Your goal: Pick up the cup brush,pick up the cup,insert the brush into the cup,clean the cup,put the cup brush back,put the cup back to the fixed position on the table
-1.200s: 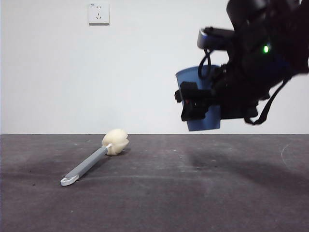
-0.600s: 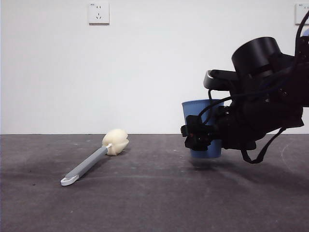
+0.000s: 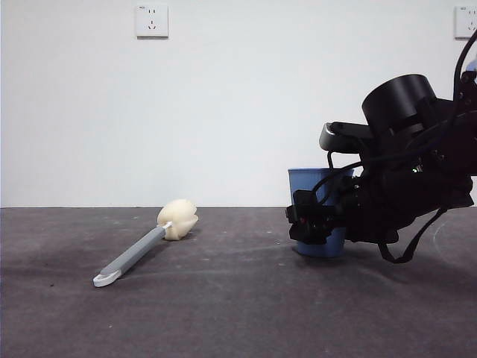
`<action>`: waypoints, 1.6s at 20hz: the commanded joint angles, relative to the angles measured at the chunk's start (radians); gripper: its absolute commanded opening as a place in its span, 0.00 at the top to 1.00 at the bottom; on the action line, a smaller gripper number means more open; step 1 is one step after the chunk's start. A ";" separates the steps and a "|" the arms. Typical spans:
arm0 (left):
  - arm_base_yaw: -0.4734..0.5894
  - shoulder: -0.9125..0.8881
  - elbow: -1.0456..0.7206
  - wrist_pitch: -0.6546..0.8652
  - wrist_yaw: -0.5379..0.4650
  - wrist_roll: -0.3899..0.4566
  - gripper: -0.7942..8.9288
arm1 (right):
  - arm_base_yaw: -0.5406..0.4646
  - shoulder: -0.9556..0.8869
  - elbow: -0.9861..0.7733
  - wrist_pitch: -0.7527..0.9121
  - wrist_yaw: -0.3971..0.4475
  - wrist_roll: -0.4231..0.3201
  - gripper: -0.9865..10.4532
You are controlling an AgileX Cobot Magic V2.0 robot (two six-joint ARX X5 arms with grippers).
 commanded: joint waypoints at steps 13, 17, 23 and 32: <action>-0.001 0.000 -0.004 -0.031 -0.004 0.011 0.43 | 0.020 -0.018 -0.022 -0.265 -0.042 0.060 0.52; -0.001 0.000 -0.004 -0.028 -0.006 0.011 0.43 | 0.021 -0.133 -0.023 -0.365 -0.042 0.060 0.52; -0.001 0.000 -0.004 -0.033 -0.003 0.011 0.43 | 0.021 -0.447 -0.022 -0.884 -0.106 0.084 0.52; -0.001 0.000 -0.004 -0.061 0.057 0.074 0.44 | 0.021 -1.126 0.053 -1.458 -0.252 0.086 0.53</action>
